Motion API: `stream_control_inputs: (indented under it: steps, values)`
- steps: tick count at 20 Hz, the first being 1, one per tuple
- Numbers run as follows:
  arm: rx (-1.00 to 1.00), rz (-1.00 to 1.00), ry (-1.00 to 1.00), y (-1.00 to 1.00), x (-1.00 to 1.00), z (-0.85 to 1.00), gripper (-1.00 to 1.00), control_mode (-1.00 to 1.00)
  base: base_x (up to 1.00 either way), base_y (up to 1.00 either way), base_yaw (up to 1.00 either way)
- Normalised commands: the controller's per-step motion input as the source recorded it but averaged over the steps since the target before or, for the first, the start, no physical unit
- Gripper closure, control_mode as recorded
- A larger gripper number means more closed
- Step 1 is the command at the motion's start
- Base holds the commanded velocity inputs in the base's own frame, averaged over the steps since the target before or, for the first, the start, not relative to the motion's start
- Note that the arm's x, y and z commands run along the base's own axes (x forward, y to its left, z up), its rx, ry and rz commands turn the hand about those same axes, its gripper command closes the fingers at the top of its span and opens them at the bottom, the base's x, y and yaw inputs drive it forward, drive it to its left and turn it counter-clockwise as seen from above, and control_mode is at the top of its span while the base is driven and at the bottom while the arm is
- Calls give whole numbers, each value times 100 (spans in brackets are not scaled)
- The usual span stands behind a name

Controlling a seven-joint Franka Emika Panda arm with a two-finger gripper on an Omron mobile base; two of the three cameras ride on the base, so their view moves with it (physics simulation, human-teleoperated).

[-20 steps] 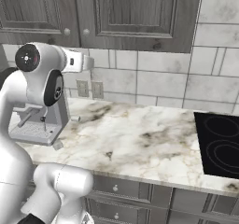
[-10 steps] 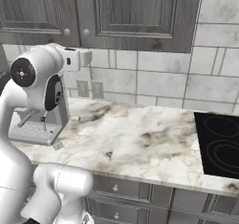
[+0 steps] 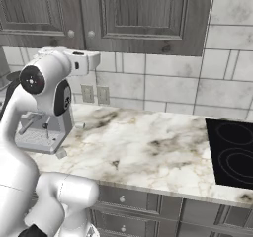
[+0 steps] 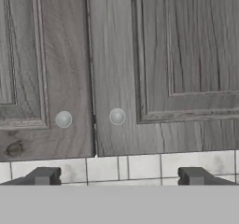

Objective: Pick the pan from the cabinet and place it on the stove. Then turn on the stove burner for the pan.

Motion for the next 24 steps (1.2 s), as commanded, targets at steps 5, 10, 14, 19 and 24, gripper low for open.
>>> stream_control_inputs:
  steps: [5, 10, 14, 19, 24]
  values:
    - [0, 0, -11, 0, 23, 1, -100, -100, 0, 0, 0]
    - [-1, 0, -6, 0, 20, 19, -100, -100, 0, 0, 0]
    - [-4, 0, 0, 0, 18, 29, -100, -100, 0, 0, 0]
    - [-2, 0, -1, 0, 9, 2, -100, -100, 0, 0, 0]
    - [0, 1, -2, -1, 15, -3, -100, -100, 0, 0, 0]
